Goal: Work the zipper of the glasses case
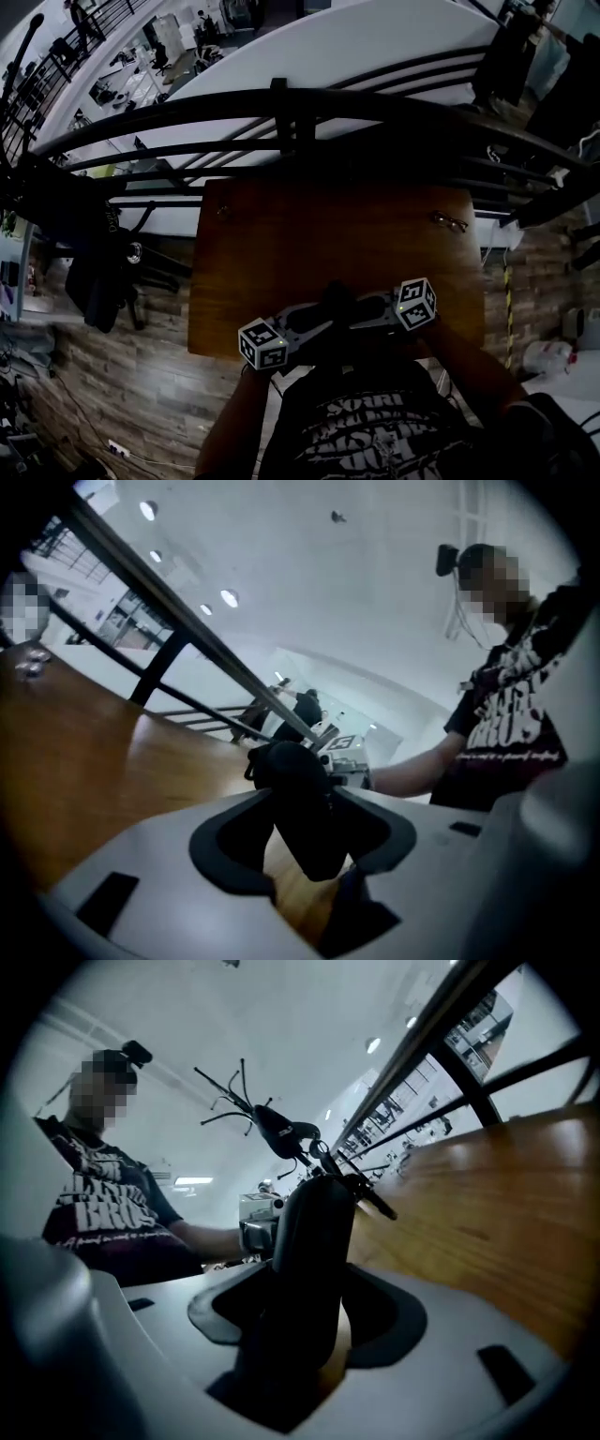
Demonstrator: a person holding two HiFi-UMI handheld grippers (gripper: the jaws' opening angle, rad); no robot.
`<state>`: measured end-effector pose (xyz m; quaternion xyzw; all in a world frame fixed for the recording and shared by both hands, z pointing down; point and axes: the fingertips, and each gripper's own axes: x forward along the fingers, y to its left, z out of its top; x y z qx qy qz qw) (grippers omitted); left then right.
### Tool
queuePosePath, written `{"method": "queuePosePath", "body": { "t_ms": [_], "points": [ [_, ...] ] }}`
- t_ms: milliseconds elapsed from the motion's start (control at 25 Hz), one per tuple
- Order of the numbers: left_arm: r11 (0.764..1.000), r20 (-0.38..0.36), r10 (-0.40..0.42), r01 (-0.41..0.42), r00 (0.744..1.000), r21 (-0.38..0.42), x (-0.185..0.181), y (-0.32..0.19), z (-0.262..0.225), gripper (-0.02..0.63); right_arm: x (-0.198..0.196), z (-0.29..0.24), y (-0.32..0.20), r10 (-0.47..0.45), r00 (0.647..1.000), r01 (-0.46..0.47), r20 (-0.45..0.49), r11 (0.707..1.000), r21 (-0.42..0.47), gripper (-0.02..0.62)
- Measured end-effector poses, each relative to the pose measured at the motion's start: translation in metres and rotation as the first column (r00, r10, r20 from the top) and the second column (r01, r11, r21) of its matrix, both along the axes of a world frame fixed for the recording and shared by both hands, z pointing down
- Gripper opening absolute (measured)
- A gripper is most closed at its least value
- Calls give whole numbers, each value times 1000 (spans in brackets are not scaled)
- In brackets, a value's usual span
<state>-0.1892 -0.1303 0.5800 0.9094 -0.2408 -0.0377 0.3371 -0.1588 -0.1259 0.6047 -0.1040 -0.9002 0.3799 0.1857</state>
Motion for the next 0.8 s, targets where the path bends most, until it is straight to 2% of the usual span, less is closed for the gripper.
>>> {"method": "queuePosePath", "body": {
  "t_ms": [80, 120, 280, 400, 640, 720, 800],
  "points": [
    [995, -36, 62, -59, 997, 84, 8, 0, -26, 212, 7, -27, -3, -17, 998, 14, 62, 999, 44, 245],
    [989, -59, 94, -87, 994, 117, 11, 0, -38, 266, 10, -39, -2, -33, 995, 27, 90, 997, 71, 245],
    [961, -156, 189, -149, 970, 235, 24, 4, -89, 309, 15, -88, 10, -106, 975, 76, 194, 984, 158, 243],
    [929, -155, 265, -208, 952, 306, 43, 11, -120, 314, 18, -122, 28, -160, 955, 108, 249, 972, 207, 241],
    [863, -193, 411, -312, 891, 397, 71, 26, -167, 319, 30, -147, 44, -191, 944, 105, 268, 947, 305, 232],
    [839, -177, 459, -358, 871, 410, 84, 31, -175, 319, 35, -147, 46, -212, 948, 120, 237, 928, 352, 230],
    [806, -116, 496, -406, 860, 431, 101, 39, -178, 319, 39, -153, 48, -220, 946, 120, 239, 920, 373, 230]
  ]
}}
